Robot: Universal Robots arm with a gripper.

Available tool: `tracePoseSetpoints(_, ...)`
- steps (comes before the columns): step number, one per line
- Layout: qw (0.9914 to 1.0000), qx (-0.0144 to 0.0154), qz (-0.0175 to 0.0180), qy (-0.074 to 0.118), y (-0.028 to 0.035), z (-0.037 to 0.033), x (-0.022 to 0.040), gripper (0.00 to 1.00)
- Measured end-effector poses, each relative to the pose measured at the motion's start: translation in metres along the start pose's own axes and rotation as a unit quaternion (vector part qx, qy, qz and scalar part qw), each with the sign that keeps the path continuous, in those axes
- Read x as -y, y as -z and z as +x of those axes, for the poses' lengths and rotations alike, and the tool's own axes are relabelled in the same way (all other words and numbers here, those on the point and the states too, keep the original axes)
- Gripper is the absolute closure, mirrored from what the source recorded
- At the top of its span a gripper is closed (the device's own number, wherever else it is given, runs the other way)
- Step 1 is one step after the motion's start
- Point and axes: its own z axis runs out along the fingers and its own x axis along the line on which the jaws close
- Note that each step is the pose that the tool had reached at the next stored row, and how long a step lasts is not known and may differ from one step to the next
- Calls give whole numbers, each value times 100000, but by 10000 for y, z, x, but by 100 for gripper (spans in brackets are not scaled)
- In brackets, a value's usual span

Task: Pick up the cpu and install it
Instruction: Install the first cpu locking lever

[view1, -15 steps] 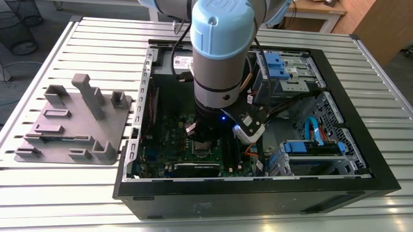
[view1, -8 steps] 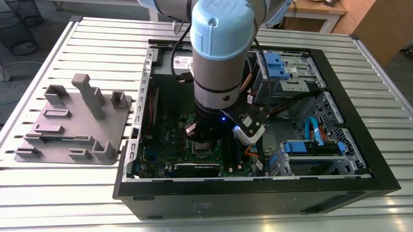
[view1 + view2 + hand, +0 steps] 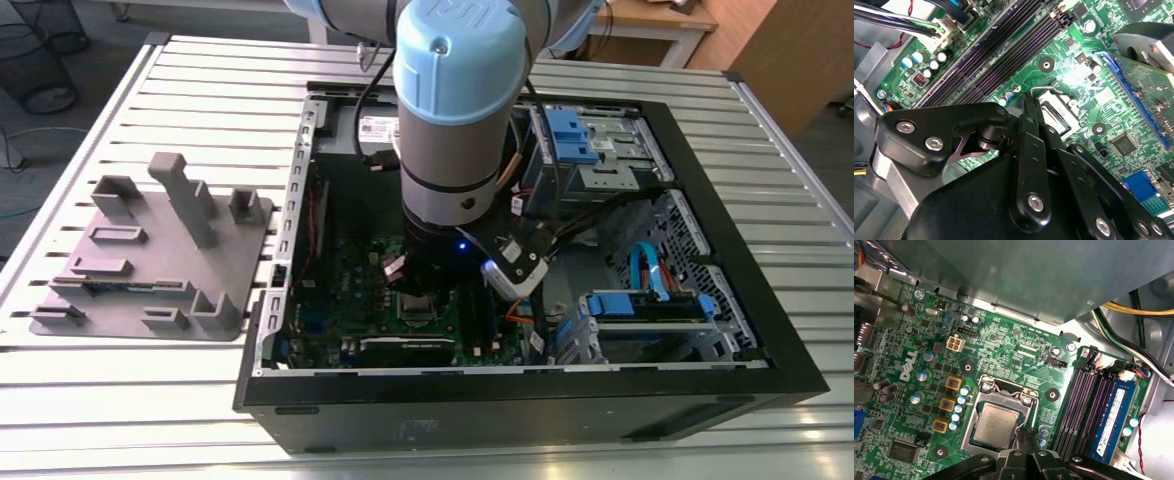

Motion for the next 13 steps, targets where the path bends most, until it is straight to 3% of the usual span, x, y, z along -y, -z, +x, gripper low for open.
tracePoseSetpoints(13, 100000, 5, -8, -5, -19, 11, 63, 89)
